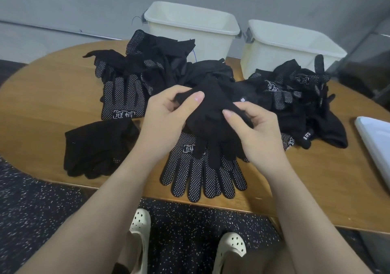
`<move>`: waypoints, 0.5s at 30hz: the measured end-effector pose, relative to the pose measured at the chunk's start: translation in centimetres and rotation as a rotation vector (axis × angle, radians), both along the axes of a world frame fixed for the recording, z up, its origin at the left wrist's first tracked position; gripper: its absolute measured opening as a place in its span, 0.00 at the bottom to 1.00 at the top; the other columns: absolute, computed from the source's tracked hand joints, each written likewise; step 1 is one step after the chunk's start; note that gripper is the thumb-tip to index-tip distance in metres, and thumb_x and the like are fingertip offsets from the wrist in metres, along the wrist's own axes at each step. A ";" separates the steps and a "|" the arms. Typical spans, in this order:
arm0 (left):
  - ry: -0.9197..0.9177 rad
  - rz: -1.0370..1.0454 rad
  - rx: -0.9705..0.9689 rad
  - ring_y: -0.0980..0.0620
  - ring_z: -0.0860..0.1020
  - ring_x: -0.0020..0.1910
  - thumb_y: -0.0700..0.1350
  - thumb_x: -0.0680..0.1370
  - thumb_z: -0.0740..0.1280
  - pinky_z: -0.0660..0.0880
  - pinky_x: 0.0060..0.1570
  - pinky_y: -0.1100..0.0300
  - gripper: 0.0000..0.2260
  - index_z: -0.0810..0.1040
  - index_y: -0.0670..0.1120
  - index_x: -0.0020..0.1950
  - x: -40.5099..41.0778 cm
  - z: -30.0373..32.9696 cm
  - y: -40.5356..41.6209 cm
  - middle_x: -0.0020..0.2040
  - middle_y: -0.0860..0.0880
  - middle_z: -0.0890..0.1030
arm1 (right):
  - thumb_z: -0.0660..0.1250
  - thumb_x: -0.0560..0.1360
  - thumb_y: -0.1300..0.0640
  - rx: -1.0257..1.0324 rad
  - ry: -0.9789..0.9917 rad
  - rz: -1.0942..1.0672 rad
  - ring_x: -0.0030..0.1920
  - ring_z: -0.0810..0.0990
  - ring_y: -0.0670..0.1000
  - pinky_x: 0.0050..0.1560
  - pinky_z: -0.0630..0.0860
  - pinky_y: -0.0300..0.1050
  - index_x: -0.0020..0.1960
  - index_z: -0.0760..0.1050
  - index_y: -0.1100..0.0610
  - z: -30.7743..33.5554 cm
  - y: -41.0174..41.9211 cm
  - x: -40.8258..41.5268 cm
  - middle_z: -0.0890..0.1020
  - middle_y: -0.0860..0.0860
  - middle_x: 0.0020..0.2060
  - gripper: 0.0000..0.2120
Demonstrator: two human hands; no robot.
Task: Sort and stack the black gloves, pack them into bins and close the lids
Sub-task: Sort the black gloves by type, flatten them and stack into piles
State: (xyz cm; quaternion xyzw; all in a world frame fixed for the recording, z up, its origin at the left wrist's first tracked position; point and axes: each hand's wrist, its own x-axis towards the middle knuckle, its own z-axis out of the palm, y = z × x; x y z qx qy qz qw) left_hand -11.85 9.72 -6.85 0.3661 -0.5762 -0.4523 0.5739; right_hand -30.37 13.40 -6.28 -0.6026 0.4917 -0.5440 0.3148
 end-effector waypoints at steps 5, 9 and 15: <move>-0.067 -0.131 0.075 0.57 0.67 0.34 0.47 0.82 0.70 0.64 0.39 0.61 0.19 0.72 0.52 0.31 0.4 0.3 0.4 0.31 0.56 0.68 | 0.69 0.80 0.58 0.024 -0.176 -0.015 0.57 0.82 0.66 0.60 0.78 0.67 0.51 0.86 0.52 0.3 -0.1 0.1 0.85 0.60 0.52 0.07; -0.018 -0.118 0.038 0.46 0.68 0.40 0.49 0.82 0.68 0.67 0.42 0.50 0.22 0.71 0.31 0.41 0.4 0.7 1.2 0.37 0.31 0.69 | 0.68 0.81 0.57 0.082 -0.244 0.048 0.53 0.82 0.65 0.62 0.75 0.70 0.54 0.85 0.60 0.4 0.3 0.3 0.82 0.69 0.55 0.09; 0.010 -0.087 0.064 0.43 0.73 0.40 0.44 0.83 0.68 0.72 0.43 0.46 0.16 0.74 0.29 0.48 1.5 0.4 2.5 0.38 0.27 0.74 | 0.65 0.82 0.61 0.214 -0.294 0.244 0.47 0.77 0.62 0.47 0.75 0.56 0.56 0.82 0.62 1.0 2.4 0.3 0.80 0.72 0.47 0.09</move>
